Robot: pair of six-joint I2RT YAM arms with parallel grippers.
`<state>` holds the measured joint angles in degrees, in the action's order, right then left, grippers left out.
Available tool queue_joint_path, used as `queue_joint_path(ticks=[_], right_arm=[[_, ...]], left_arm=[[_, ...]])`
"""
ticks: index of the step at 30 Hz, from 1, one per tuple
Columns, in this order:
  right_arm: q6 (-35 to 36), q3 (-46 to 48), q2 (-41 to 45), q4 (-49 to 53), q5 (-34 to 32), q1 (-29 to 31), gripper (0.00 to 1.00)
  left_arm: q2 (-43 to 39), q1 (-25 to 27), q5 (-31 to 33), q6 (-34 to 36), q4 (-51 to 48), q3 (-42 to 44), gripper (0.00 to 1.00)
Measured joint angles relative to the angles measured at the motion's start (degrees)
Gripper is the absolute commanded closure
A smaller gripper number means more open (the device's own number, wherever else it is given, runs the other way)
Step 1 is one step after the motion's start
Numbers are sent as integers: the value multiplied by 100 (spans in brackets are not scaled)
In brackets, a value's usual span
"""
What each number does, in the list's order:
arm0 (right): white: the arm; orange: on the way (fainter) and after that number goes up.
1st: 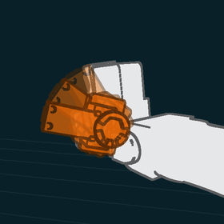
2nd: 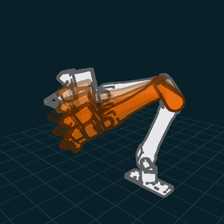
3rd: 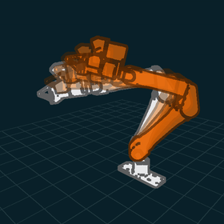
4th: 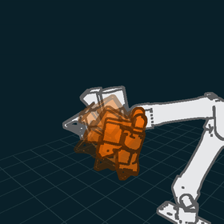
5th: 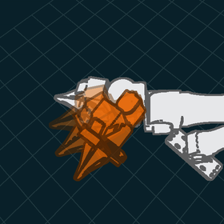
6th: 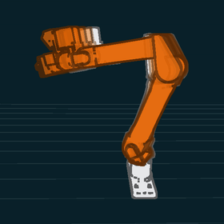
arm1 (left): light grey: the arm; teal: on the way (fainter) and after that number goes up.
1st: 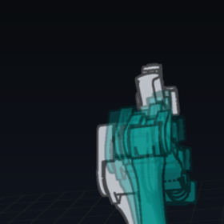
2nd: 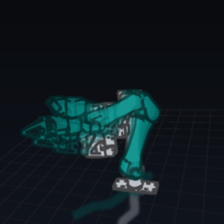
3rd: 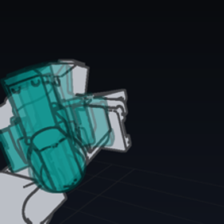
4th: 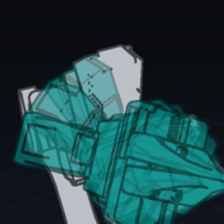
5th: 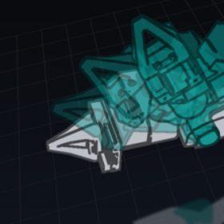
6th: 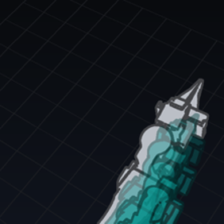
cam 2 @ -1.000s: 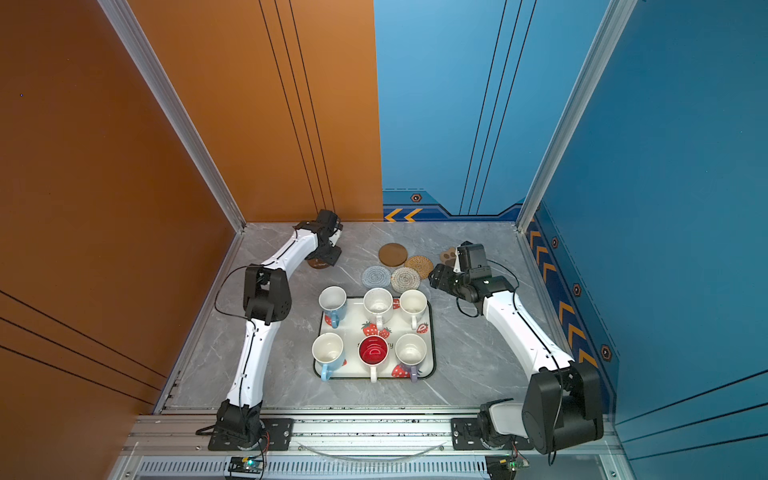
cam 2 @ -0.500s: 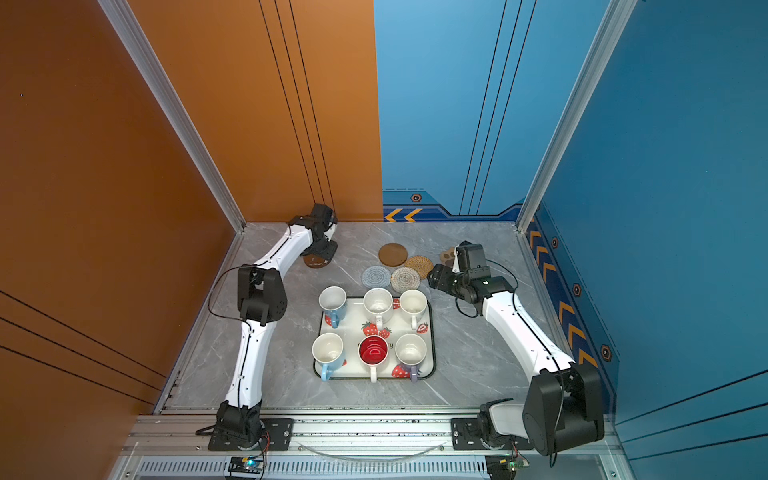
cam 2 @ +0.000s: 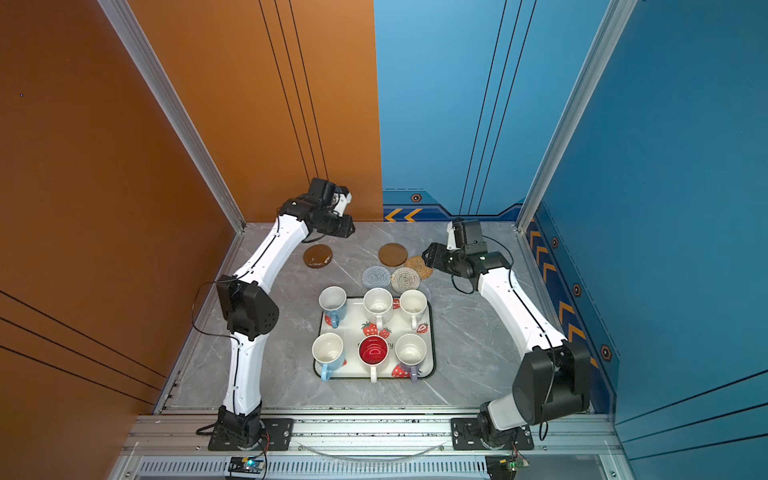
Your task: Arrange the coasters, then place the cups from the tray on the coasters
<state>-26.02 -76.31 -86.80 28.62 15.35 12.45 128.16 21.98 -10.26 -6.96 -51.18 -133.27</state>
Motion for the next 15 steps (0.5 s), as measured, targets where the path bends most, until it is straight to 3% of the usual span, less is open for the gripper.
queue_joint_path(ticks=[3, 7, 15], right_arm=[[92, -247, -328, 74, 149, 0, 72], [140, -503, -695, 160, 326, 4, 98], [271, -1106, -1526, 262, 564, 4, 100]], left_arm=[[96, 431, -118, -76, -15, 214, 97], [365, 831, -275, -199, -28, 313, 100], [758, 863, -334, -505, -85, 474, 100]])
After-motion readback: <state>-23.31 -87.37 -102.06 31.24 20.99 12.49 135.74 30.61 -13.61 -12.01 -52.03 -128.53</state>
